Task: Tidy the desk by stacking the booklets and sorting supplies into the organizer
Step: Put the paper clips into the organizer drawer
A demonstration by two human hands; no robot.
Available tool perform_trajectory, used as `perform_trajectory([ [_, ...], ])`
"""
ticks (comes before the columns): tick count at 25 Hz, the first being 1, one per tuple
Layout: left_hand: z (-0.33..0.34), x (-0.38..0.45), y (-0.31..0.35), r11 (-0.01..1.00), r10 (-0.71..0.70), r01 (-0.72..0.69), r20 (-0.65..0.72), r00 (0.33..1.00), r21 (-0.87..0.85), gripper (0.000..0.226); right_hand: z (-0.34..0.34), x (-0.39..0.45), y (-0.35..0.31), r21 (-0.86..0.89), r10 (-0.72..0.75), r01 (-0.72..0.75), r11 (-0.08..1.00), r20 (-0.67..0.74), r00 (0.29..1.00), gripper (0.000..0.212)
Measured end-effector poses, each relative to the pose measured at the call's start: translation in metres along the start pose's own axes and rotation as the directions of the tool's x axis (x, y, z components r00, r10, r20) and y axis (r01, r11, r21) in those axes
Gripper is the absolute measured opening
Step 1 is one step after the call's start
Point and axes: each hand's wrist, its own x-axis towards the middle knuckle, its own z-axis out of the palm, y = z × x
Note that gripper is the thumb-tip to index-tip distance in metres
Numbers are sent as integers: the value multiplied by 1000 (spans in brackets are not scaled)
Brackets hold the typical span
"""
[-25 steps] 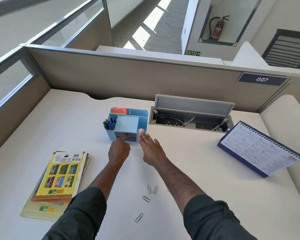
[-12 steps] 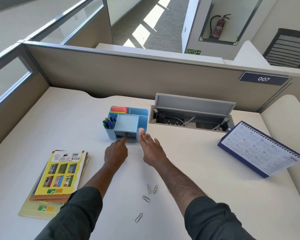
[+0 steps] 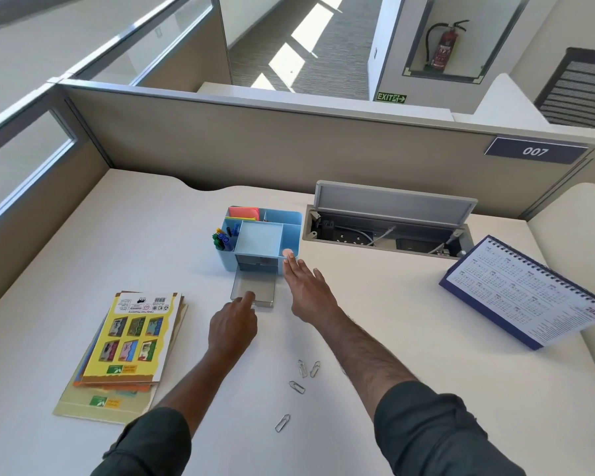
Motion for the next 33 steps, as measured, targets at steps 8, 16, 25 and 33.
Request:
perform_trajectory([
  [8,-3,-5,-1,1000,-3,3,-27,1000,-26,31,2,-1,2,35,-11,11,999,-15,1000,89],
  [16,-7,-4,0,998,-12,10,-29,1000,-61,36,13,-5,16,89,-29,35,995,-75,997,85],
  [25,-21,-13,8,964,-65,29,-127,990,-266,42,62,-71,77,124,215,-196,973,-166,962,44],
  [33,0,-52,44,946,9,-18,-29,1000,-324,38,73,-113,97,11,196,-196,981,-123,973,27],
])
